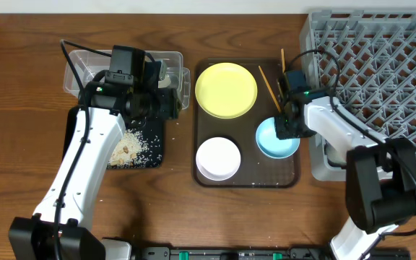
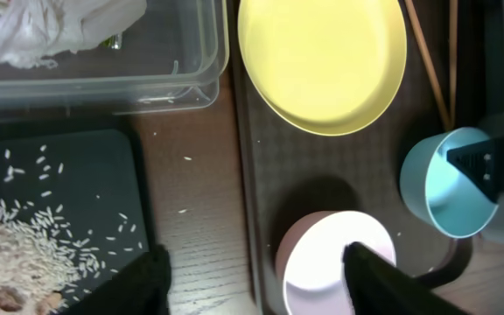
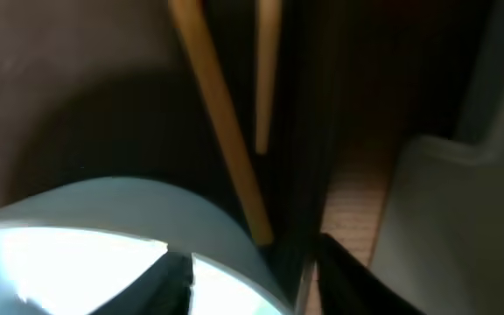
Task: Sort waste into correct bins and load items into the dishwasher rack
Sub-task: 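Reach right gripper to light-blue bowl and grasp its rim, then lift light-blue bowl with right gripper and carry into dish rack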
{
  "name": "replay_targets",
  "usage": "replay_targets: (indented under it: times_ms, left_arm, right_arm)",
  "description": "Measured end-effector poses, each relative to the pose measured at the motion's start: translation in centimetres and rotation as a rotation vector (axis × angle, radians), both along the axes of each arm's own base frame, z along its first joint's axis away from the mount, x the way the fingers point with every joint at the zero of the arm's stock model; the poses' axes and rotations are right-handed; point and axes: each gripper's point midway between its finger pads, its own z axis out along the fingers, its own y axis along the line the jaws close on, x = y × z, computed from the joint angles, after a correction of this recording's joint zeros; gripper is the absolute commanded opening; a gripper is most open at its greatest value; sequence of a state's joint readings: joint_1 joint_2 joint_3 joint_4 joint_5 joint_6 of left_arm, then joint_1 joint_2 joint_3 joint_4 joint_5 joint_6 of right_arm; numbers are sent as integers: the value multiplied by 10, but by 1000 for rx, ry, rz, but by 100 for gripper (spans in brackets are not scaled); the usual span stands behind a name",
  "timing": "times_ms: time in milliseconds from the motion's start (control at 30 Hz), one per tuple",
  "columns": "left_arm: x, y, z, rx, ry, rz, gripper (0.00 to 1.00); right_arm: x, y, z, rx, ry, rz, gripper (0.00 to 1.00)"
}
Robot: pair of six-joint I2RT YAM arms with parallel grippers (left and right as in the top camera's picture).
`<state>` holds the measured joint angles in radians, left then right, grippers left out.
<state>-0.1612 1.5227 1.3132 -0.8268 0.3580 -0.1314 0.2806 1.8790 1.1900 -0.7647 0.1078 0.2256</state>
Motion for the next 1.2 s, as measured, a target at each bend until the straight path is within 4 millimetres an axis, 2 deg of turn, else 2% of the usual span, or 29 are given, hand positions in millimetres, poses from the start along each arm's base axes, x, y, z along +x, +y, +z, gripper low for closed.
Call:
replay_targets:
  times_ms: [33, 133, 333, 433, 500, 667, 733, 833, 900, 1000, 1133, 1200]
  left_arm:
    - [0, 0, 0, 0, 1, 0, 77]
    - [0, 0, 0, 0, 1, -1, 81]
    - [0, 0, 0, 0, 1, -1, 84]
    - [0, 0, 0, 0, 1, -1, 87]
    - [0, 0, 0, 0, 1, -1, 88]
    - [0, 0, 0, 0, 1, -1, 89]
    - [0, 0, 0, 0, 1, -1, 88]
    - [0, 0, 0, 0, 0, -1, 89]
    - [0, 0, 0, 0, 1, -1, 89]
    - [0, 0, 0, 0, 1, -1, 89]
    - [0, 0, 0, 0, 1, -1, 89]
    - [0, 0, 0, 0, 1, -1, 89]
  right_arm:
    - [0, -2, 0, -10, -2, -5, 30]
    - [1, -2, 0, -14, -6, -5, 30]
    - [0, -3, 2, -15, -5, -5, 30]
    - [-2, -4, 11, -14, -15, -6, 29]
    - [-1, -4, 21, -12, -38, -5, 24]
    - [1, -5, 46, -1, -98, -5, 1]
    - [-1, -6, 48, -4, -96, -8, 4]
    - [-6, -7, 47, -10, -76, -11, 29]
    - [-6, -8, 47, -15, -75, -12, 37]
    - [-6, -10, 47, -27, -75, -8, 39]
    - [-6, -11, 45, -33, -71, -8, 30]
    - [-6, -11, 43, -33, -68, -8, 29]
